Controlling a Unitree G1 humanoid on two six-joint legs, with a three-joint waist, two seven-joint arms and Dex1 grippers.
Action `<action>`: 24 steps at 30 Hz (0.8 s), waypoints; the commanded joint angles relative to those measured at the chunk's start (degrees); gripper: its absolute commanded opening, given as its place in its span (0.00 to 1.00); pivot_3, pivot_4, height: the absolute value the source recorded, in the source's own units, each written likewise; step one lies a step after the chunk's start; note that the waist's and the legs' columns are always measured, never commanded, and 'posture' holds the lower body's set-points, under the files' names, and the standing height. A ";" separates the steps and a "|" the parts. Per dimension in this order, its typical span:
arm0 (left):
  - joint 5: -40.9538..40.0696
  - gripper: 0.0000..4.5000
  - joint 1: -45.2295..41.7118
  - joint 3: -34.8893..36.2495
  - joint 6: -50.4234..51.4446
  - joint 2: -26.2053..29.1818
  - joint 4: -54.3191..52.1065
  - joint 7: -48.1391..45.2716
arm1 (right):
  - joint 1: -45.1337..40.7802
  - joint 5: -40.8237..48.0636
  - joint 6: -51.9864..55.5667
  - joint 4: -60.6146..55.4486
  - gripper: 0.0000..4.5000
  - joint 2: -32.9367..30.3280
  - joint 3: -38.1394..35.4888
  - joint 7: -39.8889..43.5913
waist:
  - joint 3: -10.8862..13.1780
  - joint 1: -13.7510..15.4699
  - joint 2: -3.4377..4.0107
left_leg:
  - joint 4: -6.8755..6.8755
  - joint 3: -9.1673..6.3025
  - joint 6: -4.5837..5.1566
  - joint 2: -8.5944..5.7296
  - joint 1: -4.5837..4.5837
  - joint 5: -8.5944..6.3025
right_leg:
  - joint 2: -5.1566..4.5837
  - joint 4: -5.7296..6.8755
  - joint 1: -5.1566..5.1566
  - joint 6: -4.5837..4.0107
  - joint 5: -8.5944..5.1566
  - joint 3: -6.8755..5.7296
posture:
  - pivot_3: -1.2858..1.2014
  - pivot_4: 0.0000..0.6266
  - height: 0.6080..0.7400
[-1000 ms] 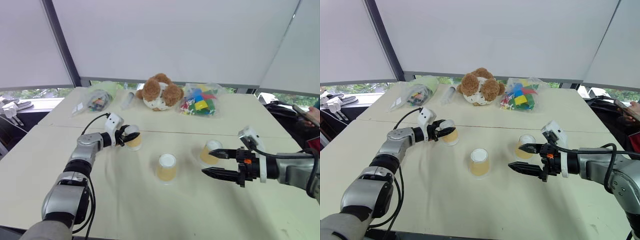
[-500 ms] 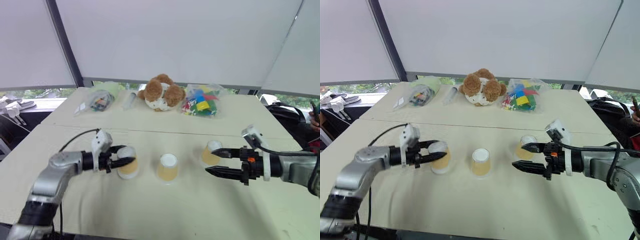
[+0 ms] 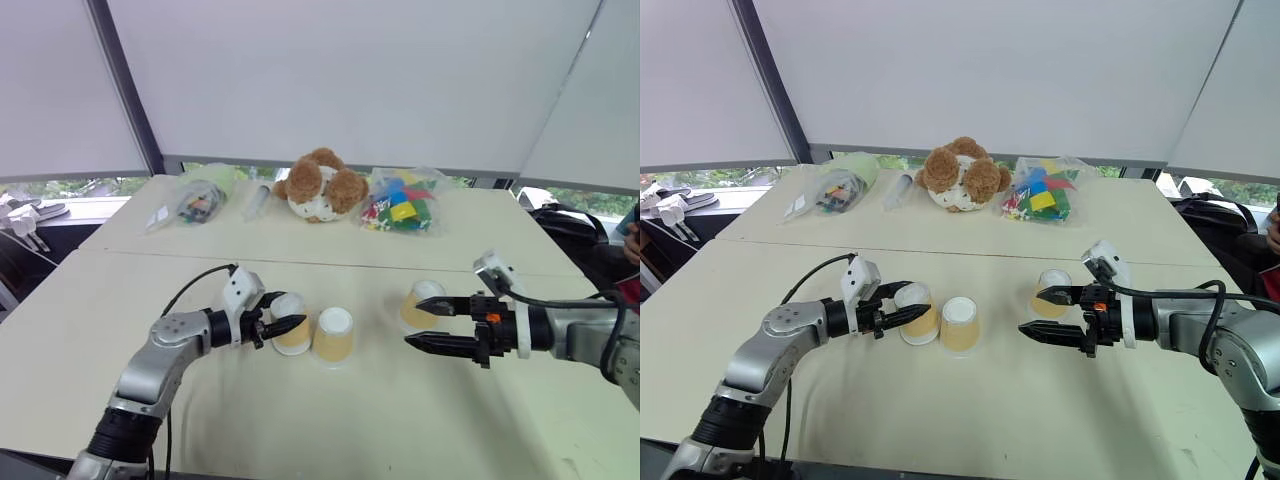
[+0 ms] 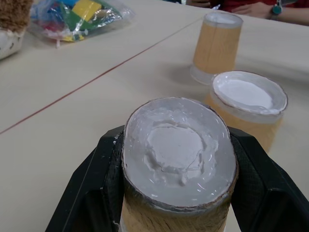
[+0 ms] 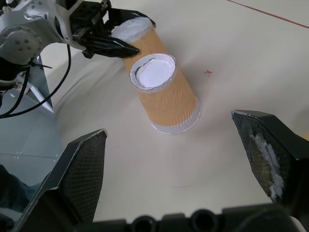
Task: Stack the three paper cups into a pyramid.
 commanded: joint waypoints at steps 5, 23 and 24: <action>0.64 0.49 -0.38 -0.60 -2.29 -0.08 -0.22 -0.78 | 0.68 1.33 0.47 -2.83 1.00 0.18 -3.01 -1.69 | 0.00 -0.01 0.00 | -0.01 0.00 0.00 0.00 0.00 0.00 | 0.00 0.00 0.00 0.00 0.00 0.00 | 0.52 0.24 1.00; -3.15 0.99 4.03 5.60 4.35 6.75 -11.12 0.60 | 0.04 -0.15 -1.73 1.71 1.00 1.42 -3.67 -0.85 | 0.00 -0.34 0.01 | -0.04 0.01 0.00 0.03 0.01 0.00 | 0.00 0.00 -0.03 0.00 0.00 0.01 | 0.52 0.24 1.00; -4.29 0.99 4.78 6.69 6.12 8.65 -13.24 0.17 | -0.26 -0.12 -2.04 2.46 1.00 1.75 -4.18 -0.93 | 0.00 -0.38 0.01 | -0.06 0.01 0.00 0.03 0.01 0.00 | 0.01 0.01 -0.03 0.00 0.00 0.01 | 0.52 0.24 1.00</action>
